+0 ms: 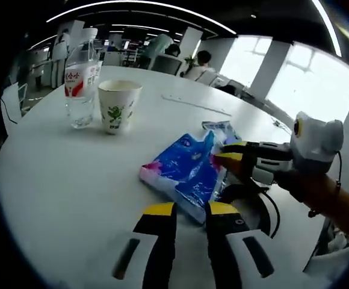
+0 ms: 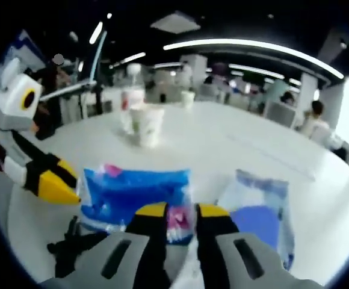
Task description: Arrange the tabletop items into an orderly group along one side of the table until the central work area is clear of visible clutter.
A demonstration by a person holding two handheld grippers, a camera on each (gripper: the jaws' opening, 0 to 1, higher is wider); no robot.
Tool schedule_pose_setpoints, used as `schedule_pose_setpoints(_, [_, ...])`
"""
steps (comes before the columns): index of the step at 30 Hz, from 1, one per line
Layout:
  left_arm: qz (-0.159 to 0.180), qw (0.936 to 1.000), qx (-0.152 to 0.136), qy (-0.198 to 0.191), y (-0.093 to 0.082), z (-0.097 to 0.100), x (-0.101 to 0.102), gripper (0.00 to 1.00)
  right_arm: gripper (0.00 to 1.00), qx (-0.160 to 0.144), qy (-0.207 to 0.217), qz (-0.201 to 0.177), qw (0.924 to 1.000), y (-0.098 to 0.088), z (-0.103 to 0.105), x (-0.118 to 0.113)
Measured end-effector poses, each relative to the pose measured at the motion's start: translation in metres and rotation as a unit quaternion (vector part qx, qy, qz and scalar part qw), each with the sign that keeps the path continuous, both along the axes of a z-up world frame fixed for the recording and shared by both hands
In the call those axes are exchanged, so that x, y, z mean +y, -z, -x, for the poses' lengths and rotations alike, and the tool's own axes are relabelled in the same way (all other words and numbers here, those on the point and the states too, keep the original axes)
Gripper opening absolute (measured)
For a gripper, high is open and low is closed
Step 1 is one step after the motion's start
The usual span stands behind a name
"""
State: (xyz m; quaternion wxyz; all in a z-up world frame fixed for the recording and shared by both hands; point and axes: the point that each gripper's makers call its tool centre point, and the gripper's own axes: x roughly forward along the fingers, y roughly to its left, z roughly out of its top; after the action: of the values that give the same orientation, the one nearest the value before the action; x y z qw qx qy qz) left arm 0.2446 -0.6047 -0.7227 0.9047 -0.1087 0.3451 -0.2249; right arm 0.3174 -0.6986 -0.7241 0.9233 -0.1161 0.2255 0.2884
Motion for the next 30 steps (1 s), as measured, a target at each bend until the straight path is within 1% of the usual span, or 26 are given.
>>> schedule_pose_setpoints(2, [-0.010, 0.9999, 0.002, -0.002, 0.002, 0.000, 0.003, 0.13, 0.07, 0.002, 0.008, -0.003, 1.0000, 0.001, -0.001, -0.001])
schedule_pose_setpoints(3, [-0.026, 0.9996, -0.004, -0.001, 0.002, -0.001, 0.006, 0.11, 0.06, 0.004, 0.010, -0.003, 0.9999, 0.002, -0.001, -0.001])
schedule_pose_setpoints(4, [-0.022, 0.9997, -0.007, 0.003, 0.001, -0.001, 0.005, 0.08, 0.04, 0.005, 0.014, -0.003, 0.9999, 0.002, -0.001, -0.001])
schedule_pose_setpoints(5, [-0.018, 0.9998, -0.005, 0.000, 0.001, -0.001, 0.005, 0.07, 0.04, 0.006, 0.015, -0.005, 0.9999, 0.002, -0.001, -0.001])
schedule_pose_setpoints(7, [-0.022, 0.9997, -0.003, 0.001, 0.002, -0.002, 0.006, 0.06, 0.03, 0.007, 0.018, -0.009, 0.9998, 0.002, -0.001, -0.001])
schedule_pose_setpoints(12, [-0.020, 0.9998, -0.002, -0.008, 0.000, -0.004, 0.014, 0.02, 0.01, 0.011, 0.020, -0.019, 0.9996, 0.000, 0.000, 0.002])
schedule_pose_setpoints(14, [-0.016, 0.9998, 0.000, -0.015, -0.001, -0.005, 0.018, 0.02, 0.00, 0.012, 0.019, -0.021, 0.9995, -0.001, 0.002, 0.002])
schedule_pose_setpoints(16, [-0.020, 0.9995, -0.005, -0.023, -0.003, -0.008, 0.022, 0.01, 0.00, 0.014, 0.022, -0.025, 0.9993, -0.002, 0.003, 0.002])
schedule_pose_setpoints(17, [-0.019, 0.9996, -0.005, -0.020, -0.003, -0.008, 0.023, 0.01, 0.00, 0.014, 0.024, -0.029, 0.9992, -0.003, 0.004, 0.003])
schedule_pose_setpoints(19, [-0.012, 0.9995, -0.001, -0.028, -0.004, -0.009, 0.024, 0.01, 0.00, 0.015, 0.026, -0.031, 0.9991, -0.005, 0.005, 0.003])
schedule_pose_setpoints(24, [-0.016, 0.9995, -0.008, -0.027, -0.009, -0.011, 0.027, 0.01, 0.00, 0.017, 0.034, -0.050, 0.9980, -0.013, 0.007, 0.003])
schedule_pose_setpoints(28, [-0.009, 0.9994, -0.014, -0.030, -0.013, -0.015, 0.030, 0.01, 0.00, 0.018, 0.038, -0.059, 0.9974, -0.019, 0.009, 0.001])
schedule_pose_setpoints(30, [-0.004, 0.9996, -0.018, -0.023, -0.015, -0.017, 0.030, 0.01, 0.00, 0.015, 0.035, -0.061, 0.9974, -0.023, 0.011, 0.001])
